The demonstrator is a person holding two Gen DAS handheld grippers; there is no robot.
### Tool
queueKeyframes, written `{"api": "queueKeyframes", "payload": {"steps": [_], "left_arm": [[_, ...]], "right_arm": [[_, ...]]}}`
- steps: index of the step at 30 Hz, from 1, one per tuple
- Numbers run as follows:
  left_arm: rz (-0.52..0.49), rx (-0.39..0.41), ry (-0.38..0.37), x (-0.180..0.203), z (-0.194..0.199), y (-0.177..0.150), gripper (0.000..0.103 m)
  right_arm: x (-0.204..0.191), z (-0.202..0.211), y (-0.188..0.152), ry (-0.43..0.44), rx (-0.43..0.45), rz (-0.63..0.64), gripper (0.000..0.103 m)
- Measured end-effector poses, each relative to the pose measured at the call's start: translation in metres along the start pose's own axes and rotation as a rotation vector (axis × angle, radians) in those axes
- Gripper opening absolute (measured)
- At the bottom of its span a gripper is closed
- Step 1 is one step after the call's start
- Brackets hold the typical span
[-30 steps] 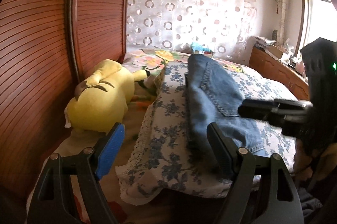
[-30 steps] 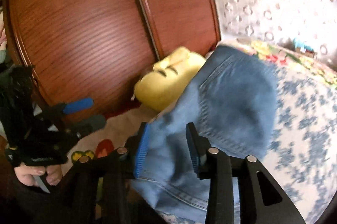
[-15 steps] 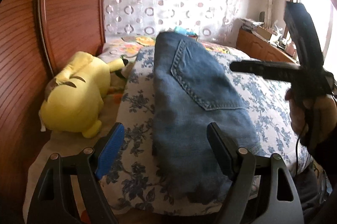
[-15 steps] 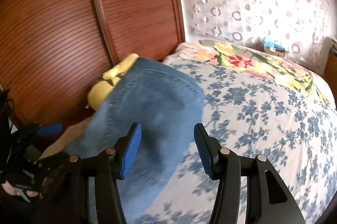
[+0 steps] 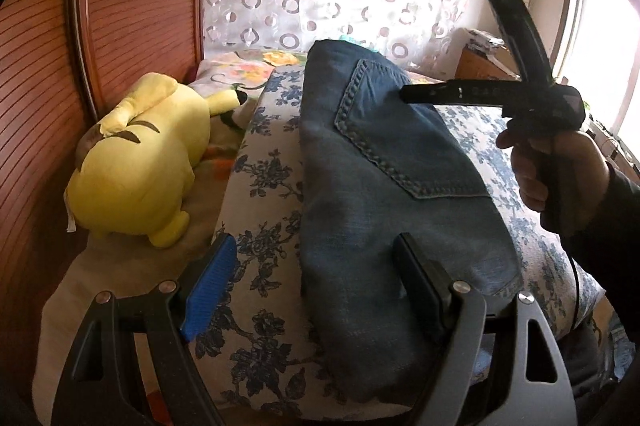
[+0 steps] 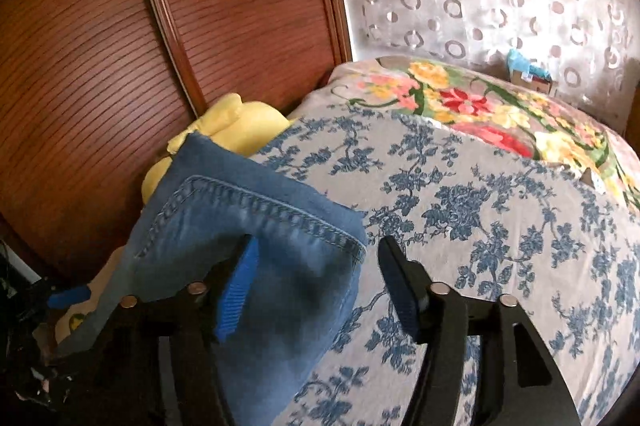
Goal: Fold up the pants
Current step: 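Grasp the folded jeans bundle with the left gripper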
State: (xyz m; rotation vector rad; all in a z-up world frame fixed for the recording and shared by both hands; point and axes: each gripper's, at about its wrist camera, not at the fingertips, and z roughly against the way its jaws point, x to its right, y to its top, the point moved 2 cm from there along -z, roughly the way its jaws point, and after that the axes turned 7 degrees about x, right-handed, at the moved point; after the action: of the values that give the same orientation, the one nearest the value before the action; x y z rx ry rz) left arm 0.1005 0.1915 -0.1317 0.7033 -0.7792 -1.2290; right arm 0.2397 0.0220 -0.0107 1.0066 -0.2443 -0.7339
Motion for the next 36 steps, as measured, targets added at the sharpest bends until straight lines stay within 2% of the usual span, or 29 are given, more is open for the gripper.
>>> {"api": "queueKeyframes", "payload": {"steps": [7,17,18,19,21,23,24,26,28,30,36], "left_arm": [[-0.005,-0.016,0.012,-0.002,-0.005,0.000,0.081],[0.007,-0.019,0.013,-0.002,-0.003,-0.003,0.081],[0.016,-0.017,0.004,-0.002,-0.001,-0.005,0.079],[0.027,-0.016,-0.011,-0.003,0.000,-0.006,0.071],[0.057,-0.021,-0.059,-0.003,0.004,-0.009,0.058],[0.068,-0.023,-0.096,-0.001,0.005,-0.010,0.045],[0.066,-0.027,-0.119,0.001,0.005,-0.010,0.037],[0.040,-0.028,-0.115,0.006,0.004,-0.008,0.032],[0.023,-0.028,-0.113,0.008,0.003,-0.004,0.017],[0.028,-0.020,-0.122,0.006,0.003,0.003,0.012],[0.006,0.010,-0.098,-0.003,-0.008,0.030,0.011]], "right_arm": [[0.005,-0.026,-0.001,0.046,-0.042,-0.015,0.071],[0.008,-0.045,-0.006,0.136,-0.098,-0.033,0.070],[0.007,-0.045,-0.006,0.140,-0.098,-0.037,0.068],[0.008,-0.046,-0.006,0.153,-0.101,-0.043,0.066],[0.009,-0.047,-0.004,0.175,-0.097,-0.055,0.052],[0.012,-0.045,-0.001,0.206,-0.080,-0.065,0.043],[0.014,-0.044,0.000,0.223,-0.072,-0.071,0.040],[0.014,-0.043,0.003,0.242,-0.061,-0.067,0.037],[0.014,-0.043,0.005,0.250,-0.049,-0.054,0.035],[0.014,-0.044,0.009,0.255,-0.036,-0.050,0.032],[0.016,-0.055,0.037,0.256,0.005,-0.040,0.030]]}}
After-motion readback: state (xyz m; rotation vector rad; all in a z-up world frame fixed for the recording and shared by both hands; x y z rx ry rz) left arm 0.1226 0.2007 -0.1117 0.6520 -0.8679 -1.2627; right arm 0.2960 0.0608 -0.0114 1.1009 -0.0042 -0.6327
